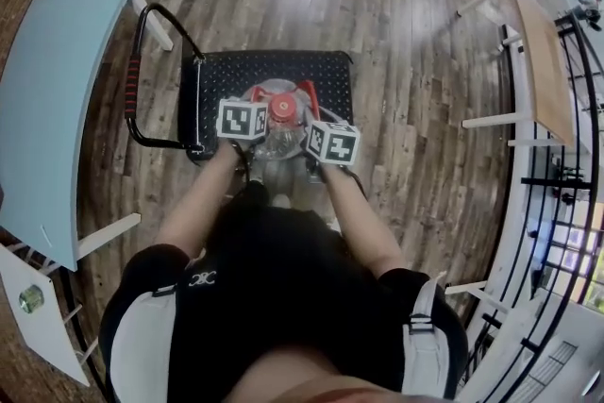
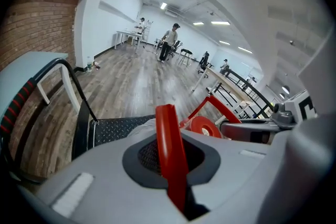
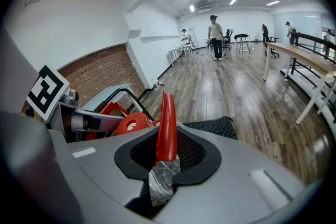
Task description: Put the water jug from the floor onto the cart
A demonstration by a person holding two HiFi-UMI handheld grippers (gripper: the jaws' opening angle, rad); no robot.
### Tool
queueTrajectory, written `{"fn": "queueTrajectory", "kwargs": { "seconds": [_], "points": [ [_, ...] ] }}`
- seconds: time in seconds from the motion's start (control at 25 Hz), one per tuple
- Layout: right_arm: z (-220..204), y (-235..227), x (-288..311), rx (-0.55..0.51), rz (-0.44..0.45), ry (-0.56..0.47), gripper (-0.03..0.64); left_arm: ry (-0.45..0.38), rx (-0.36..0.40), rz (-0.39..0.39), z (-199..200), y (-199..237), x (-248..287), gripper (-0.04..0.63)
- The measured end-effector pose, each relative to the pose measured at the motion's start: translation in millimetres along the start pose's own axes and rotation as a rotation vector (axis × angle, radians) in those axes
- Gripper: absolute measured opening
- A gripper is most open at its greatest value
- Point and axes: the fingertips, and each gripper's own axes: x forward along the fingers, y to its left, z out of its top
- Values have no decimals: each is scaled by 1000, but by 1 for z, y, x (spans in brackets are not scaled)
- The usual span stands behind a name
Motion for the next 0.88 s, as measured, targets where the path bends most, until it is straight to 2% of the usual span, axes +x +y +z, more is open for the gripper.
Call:
{"fn": "queueTrajectory", "kwargs": {
  "seconds": [0.16,0.44,0.88],
  "points": [
    [11,-5,17,24,-34,6,84,16,11,-30,15,8,17,12],
    [34,-1,47,15,-55,17,84,27,-1,-39,40,34,35,12],
    [65,-3,93,-2,-33,46,84,20,-5,-9,80,62,62,11]
  ]
}}
